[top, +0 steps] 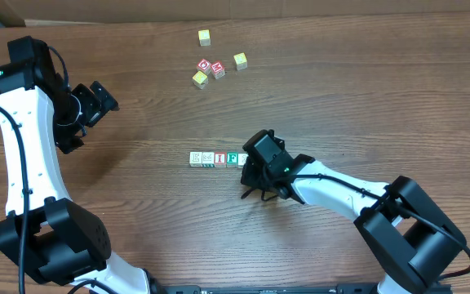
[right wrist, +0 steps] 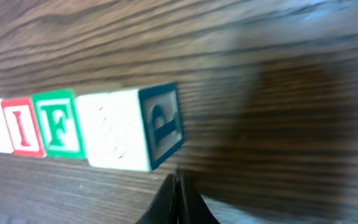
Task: Flip 5 blocks
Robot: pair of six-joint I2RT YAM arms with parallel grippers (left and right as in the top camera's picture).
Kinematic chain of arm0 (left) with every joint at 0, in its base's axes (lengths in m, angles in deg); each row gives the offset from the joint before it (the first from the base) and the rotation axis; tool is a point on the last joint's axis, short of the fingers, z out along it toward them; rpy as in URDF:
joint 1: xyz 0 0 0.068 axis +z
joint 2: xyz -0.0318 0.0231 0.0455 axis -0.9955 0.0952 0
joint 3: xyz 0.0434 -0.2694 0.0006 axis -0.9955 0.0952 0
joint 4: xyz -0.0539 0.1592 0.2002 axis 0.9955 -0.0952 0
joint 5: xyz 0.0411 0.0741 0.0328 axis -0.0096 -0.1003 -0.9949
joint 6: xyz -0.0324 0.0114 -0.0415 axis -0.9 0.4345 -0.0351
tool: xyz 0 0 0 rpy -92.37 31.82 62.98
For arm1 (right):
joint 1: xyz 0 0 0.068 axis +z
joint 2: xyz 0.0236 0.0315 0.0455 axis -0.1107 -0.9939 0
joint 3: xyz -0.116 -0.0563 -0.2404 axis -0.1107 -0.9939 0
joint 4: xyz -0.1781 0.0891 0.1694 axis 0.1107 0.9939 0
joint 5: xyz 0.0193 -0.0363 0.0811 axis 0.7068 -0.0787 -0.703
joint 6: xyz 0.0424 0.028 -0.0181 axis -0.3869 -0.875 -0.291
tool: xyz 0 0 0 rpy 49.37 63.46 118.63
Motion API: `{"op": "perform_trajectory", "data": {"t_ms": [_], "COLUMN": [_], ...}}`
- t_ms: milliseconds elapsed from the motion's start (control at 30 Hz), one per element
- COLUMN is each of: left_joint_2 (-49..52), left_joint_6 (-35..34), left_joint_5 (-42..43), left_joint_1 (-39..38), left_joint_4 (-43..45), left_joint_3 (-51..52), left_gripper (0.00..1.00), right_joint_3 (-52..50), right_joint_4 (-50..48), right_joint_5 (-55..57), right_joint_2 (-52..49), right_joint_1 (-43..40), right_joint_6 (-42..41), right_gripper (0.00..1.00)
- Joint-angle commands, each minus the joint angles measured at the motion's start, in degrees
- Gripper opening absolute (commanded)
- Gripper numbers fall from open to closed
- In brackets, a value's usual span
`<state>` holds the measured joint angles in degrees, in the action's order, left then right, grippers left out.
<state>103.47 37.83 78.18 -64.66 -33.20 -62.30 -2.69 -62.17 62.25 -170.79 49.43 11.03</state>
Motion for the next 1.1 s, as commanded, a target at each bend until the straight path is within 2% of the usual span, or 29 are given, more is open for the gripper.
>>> {"op": "perform_trajectory", "data": {"t_ms": [0, 1067], "left_joint_2": [-0.76, -0.76], "left_joint_6": [0.02, 0.02], "left_joint_5": [-0.15, -0.17], "left_joint_1": [-0.07, -0.07], "left_joint_4": [0.13, 0.13], "left_joint_3": [-1.03, -1.03], "left_gripper": [1.00, 1.00], "right_joint_3": [-0.26, -0.26], "right_joint_4": [-0.70, -5.14], "right_joint_5": [0.96, 1.99], "right_joint_2": [-0.39, -1.57], "right_joint_1": [0.48, 0.50], "right_joint_6": [-0.33, -0.28], "right_gripper": [0.04, 0.06]}}
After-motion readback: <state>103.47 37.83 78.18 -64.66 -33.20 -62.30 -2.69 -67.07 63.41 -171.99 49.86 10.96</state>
